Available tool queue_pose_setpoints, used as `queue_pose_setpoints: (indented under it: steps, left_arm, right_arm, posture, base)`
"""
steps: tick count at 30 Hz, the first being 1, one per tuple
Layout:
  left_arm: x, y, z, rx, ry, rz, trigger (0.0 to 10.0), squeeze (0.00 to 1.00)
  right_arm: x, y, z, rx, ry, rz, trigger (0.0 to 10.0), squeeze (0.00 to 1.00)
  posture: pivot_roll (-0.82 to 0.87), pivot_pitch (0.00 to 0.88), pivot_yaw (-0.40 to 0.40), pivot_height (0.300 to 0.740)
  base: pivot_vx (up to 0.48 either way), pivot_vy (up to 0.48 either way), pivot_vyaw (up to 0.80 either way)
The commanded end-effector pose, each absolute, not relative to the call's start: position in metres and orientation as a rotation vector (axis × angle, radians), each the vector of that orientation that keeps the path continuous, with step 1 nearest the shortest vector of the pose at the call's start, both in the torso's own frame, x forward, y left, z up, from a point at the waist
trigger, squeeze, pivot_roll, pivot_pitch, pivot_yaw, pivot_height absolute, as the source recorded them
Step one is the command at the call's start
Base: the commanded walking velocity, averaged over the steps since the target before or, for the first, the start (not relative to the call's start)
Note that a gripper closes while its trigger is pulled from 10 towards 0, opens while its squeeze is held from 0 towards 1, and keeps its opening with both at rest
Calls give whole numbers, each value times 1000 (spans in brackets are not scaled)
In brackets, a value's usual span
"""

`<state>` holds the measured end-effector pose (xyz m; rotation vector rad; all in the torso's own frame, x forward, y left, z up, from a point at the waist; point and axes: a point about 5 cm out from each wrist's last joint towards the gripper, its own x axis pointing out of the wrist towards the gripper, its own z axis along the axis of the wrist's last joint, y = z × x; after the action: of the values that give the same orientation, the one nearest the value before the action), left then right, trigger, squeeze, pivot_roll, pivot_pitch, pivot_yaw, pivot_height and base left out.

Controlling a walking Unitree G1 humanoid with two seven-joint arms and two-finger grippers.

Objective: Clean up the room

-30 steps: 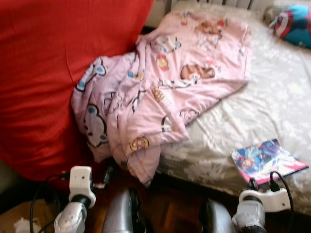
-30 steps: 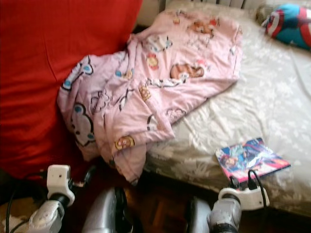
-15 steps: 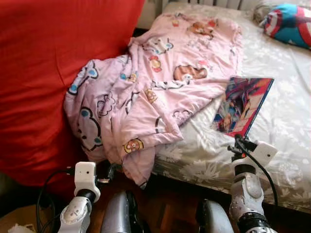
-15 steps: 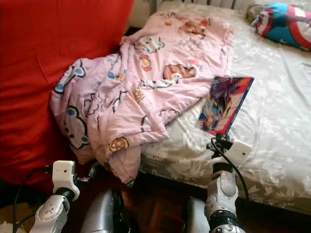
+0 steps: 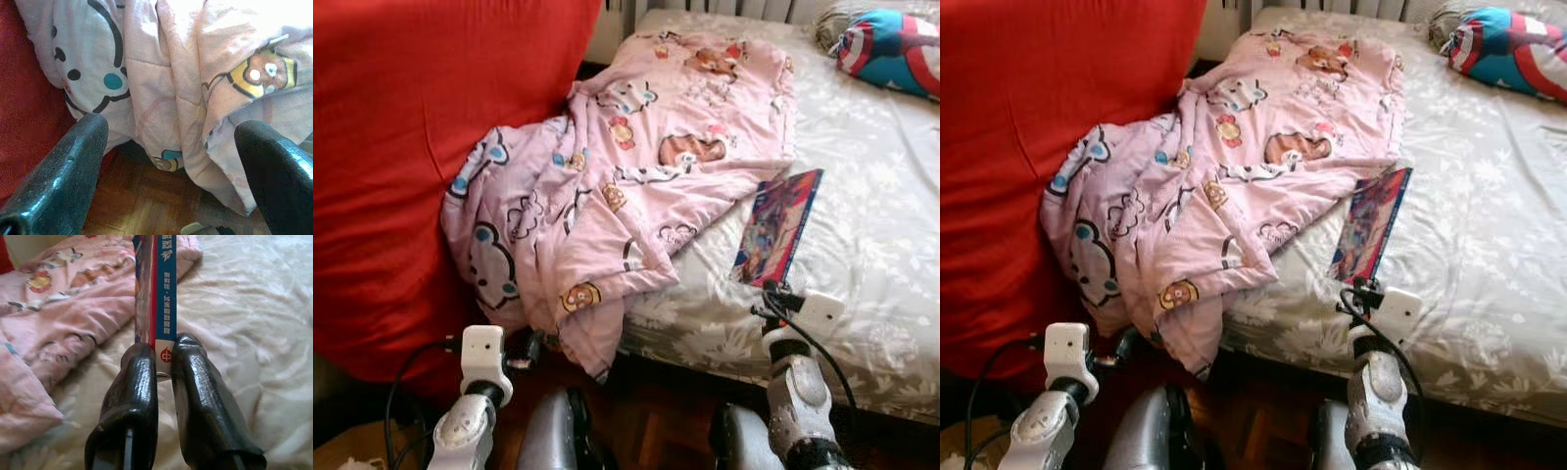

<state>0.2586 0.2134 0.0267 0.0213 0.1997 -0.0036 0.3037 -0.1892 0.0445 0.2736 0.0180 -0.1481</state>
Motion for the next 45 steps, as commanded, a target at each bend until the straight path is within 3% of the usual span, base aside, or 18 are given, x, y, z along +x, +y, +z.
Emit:
queue_pose_setpoints:
  steps: [1, 14, 34, 40, 45]
  left_arm:
    - [258, 218, 23, 16, 214, 18, 10000, 0]
    - [263, 227, 2, -76, 352, 83, 10000, 0]
    - [250, 221, -35, -183, 656, 180, 10000, 0]
    - [239, 199, -48, -128, 723, 132, 10000, 0]
    - [231, 197, -54, -67, 764, 101, 10000, 0]
  right_arm:
    - [309, -187, 53, 257, -19, -127, 10000, 0]
    - [312, -179, 54, 262, -13, -97, 10000, 0]
    - [316, -161, 50, 253, 42, -73, 10000, 0]
    - [315, -165, 45, 208, 79, -80, 10000, 0]
    - [315, -168, 46, 165, 78, -77, 10000, 0]
  posture:
    - [79, 98, 0, 655]
    - [88, 75, 12, 740]
    - [48, 12, 35, 740]
    - [28, 0, 31, 740]
    - [5, 0, 29, 740]
  base:
    - [0, 0, 0]
    - [0, 0, 0]
    - [0, 0, 0]
    - [0, 0, 0]
    - [0, 0, 0]
